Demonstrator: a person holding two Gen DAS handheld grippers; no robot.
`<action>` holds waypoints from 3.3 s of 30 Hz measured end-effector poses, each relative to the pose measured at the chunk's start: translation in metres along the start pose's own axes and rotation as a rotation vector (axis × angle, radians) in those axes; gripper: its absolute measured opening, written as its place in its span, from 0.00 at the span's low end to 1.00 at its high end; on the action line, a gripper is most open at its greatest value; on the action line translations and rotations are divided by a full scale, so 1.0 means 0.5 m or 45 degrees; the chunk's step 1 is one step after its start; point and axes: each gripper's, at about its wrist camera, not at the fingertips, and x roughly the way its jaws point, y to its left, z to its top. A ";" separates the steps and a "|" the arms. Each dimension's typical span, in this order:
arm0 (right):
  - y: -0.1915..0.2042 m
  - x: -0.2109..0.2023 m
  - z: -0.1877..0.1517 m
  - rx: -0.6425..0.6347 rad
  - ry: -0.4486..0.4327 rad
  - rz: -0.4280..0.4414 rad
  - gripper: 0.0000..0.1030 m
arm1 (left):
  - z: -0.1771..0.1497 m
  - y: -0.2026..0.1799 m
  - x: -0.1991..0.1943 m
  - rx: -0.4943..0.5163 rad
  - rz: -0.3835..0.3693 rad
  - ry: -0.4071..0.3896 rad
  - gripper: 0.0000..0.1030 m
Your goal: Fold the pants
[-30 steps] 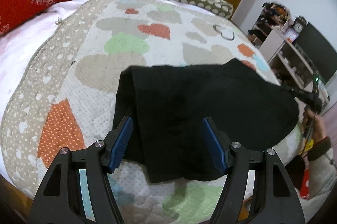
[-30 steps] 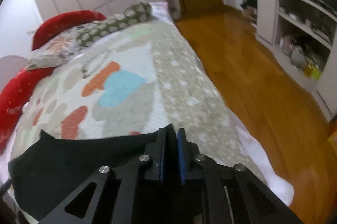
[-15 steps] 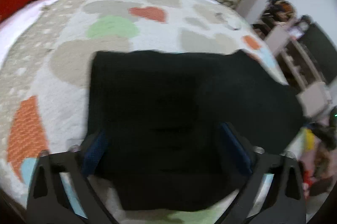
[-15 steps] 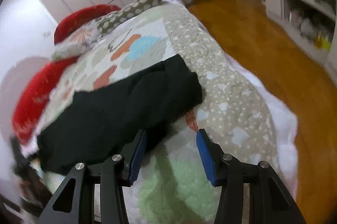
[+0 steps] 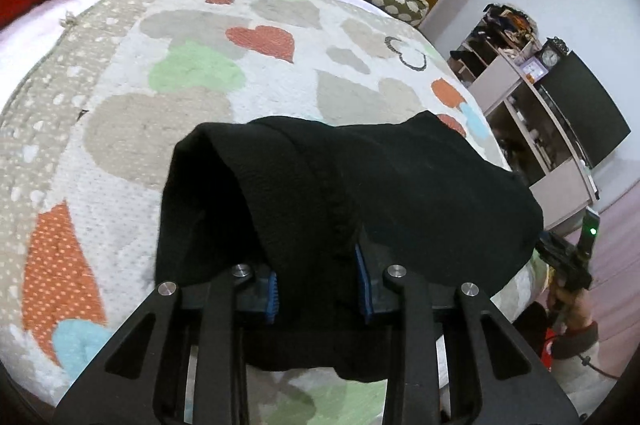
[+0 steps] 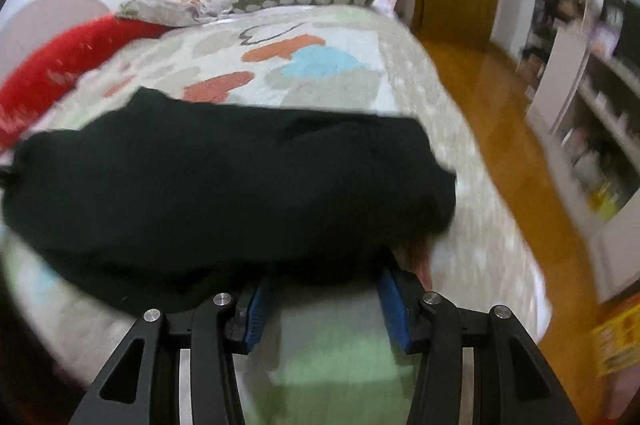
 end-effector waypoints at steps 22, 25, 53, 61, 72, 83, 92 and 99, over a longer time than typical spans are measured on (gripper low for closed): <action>-0.102 -0.081 0.004 0.350 -0.013 0.101 0.36 | -0.020 -0.014 -0.058 0.040 0.075 -0.093 0.34; -0.075 -0.085 0.024 0.346 -0.023 0.205 0.37 | -0.015 0.005 -0.092 -0.022 0.060 -0.158 0.57; 0.702 -0.018 -0.005 -0.899 -0.136 0.809 0.44 | -0.035 0.051 -0.061 -0.186 0.000 -0.076 0.64; 0.699 0.013 0.065 -0.722 -0.011 0.979 0.11 | 0.019 0.045 0.006 -0.125 -0.082 -0.015 0.64; 0.735 0.034 0.155 -0.419 0.106 1.273 0.07 | 0.093 0.065 -0.062 -0.053 -0.094 -0.115 0.64; 0.700 0.021 0.118 -0.347 0.146 1.230 0.34 | 0.054 0.042 -0.075 -0.024 0.068 -0.159 0.64; 0.222 -0.057 0.046 0.181 -0.050 0.690 0.35 | 0.017 -0.053 -0.050 0.107 0.185 -0.236 0.64; 0.000 -0.060 -0.005 0.562 -0.041 0.351 0.35 | 0.011 -0.018 0.013 0.036 0.329 -0.173 0.64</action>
